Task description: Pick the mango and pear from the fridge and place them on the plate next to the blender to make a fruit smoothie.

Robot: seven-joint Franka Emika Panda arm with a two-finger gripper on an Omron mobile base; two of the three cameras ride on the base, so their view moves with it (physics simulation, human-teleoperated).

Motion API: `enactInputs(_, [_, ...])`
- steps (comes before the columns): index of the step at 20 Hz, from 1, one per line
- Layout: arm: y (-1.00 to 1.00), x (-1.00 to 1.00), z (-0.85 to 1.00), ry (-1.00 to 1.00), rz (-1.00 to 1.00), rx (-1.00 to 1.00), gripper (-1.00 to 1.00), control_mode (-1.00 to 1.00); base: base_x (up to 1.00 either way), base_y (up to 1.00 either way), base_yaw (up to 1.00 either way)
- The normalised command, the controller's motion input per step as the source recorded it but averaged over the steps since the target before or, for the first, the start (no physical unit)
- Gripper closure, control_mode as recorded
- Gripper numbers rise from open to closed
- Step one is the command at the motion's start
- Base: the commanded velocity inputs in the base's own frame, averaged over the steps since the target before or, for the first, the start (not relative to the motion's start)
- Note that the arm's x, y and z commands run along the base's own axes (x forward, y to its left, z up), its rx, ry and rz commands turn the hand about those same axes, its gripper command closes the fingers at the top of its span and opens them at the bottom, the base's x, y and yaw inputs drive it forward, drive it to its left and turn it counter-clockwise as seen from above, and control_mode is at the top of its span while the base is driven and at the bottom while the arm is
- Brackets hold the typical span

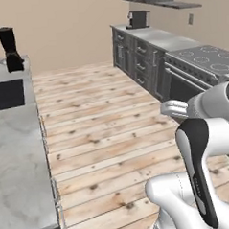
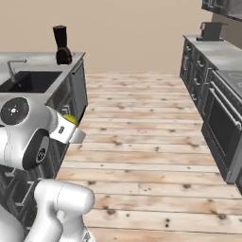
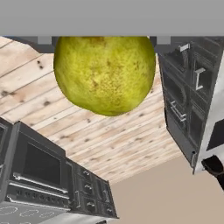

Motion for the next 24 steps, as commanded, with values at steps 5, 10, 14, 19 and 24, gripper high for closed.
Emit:
enactInputs(5, [0.00,0.00,0.00,0.00,0.00,0.00,1.00,1.00,1.00,-0.96,0.24])
enactInputs(10, [0.00,0.00,0.00,0.00,0.00,0.00,1.00,1.00,1.00,-0.21,0.36])
enactInputs(14, [0.00,0.00,0.00,0.00,0.00,0.00,1.00,1.00,1.00,-0.17,0.35])
enactInputs(19, [0.00,0.00,0.00,0.00,0.00,0.00,1.00,1.00,1.00,-0.67,0.18])
enactInputs(24, [0.00,0.00,0.00,0.00,0.00,0.00,1.00,1.00,1.00,-0.98,0.02])
